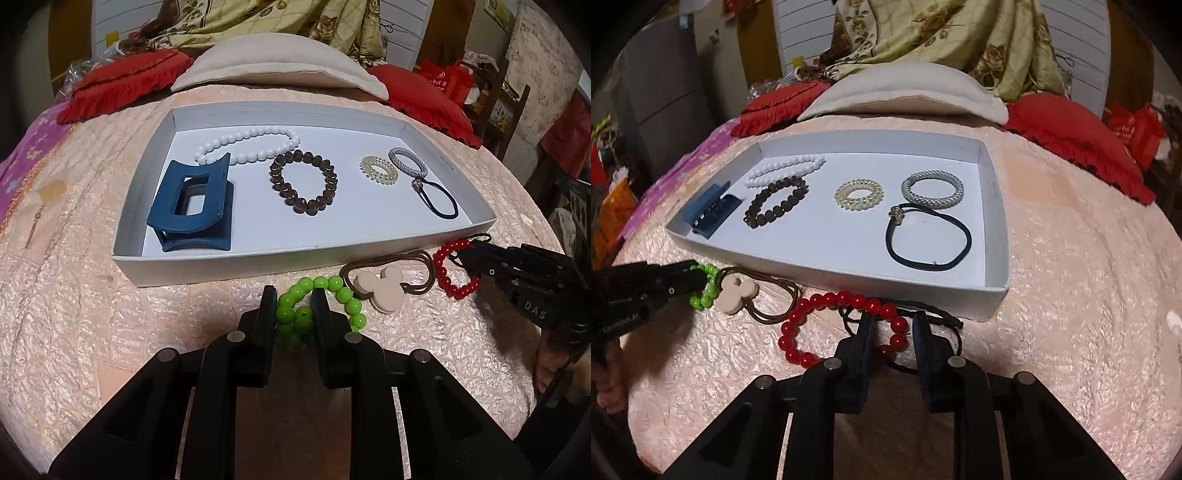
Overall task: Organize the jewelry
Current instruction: 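Grasp the green bead bracelet with the left gripper while the right grasps the red bead bracelet, then carry the green and red bracelets over the tray with both grippers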
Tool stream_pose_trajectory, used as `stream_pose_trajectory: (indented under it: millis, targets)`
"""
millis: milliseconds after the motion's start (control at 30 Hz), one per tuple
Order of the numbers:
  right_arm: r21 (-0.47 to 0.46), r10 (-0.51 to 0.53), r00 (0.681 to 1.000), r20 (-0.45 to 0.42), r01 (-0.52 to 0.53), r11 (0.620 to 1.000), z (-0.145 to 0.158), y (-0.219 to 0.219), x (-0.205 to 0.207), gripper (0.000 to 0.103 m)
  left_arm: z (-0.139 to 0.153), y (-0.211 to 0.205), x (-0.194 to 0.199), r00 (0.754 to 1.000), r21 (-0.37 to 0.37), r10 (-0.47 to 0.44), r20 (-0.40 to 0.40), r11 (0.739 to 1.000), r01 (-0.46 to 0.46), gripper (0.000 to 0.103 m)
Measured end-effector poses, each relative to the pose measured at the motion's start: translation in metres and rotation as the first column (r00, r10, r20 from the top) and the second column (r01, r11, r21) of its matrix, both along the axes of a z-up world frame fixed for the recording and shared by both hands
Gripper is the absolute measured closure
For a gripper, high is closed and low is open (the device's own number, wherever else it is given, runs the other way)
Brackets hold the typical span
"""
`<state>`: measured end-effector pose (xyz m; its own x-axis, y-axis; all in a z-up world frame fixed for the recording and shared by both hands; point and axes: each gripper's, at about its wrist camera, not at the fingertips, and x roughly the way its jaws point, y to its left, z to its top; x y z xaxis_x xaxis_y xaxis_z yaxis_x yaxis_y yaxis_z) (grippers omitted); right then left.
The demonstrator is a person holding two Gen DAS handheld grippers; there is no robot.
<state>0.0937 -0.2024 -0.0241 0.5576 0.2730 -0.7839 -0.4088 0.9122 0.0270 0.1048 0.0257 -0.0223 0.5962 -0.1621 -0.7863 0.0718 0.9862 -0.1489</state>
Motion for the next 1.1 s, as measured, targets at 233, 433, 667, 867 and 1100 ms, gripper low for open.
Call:
stream_pose_trajectory:
  millis: [233,433,667,867,1100]
  targets:
    - [0.019,0.011,1.0,0.013,-0.012,1.0,0.004,0.002,-0.009,0.094,0.001,0.002,0.0,1.0,-0.016,0.005,-0.004,1.0,-0.005,0.086]
    - [0.157,0.031,0.996,0.081,-0.043,0.987,0.032,-0.009,-0.031,0.094,0.009,0.009,-0.004,1.0,-0.038,0.024,0.01,0.999,-0.024,0.086]
    - [0.233,0.035,0.996,0.088,-0.055,0.971,0.041,-0.011,-0.037,0.094,0.011,0.009,-0.005,0.999,-0.035,0.029,0.018,0.999,-0.029,0.086]
    - [0.258,0.044,0.994,0.102,-0.069,0.964,0.045,-0.014,-0.041,0.094,0.01,0.009,-0.005,0.999,-0.028,0.035,0.016,0.999,-0.035,0.086]
    - [0.242,0.062,0.994,0.085,-0.081,0.967,0.039,-0.007,-0.041,0.094,0.007,0.004,-0.004,0.999,0.022,0.042,0.006,0.999,-0.042,0.086]
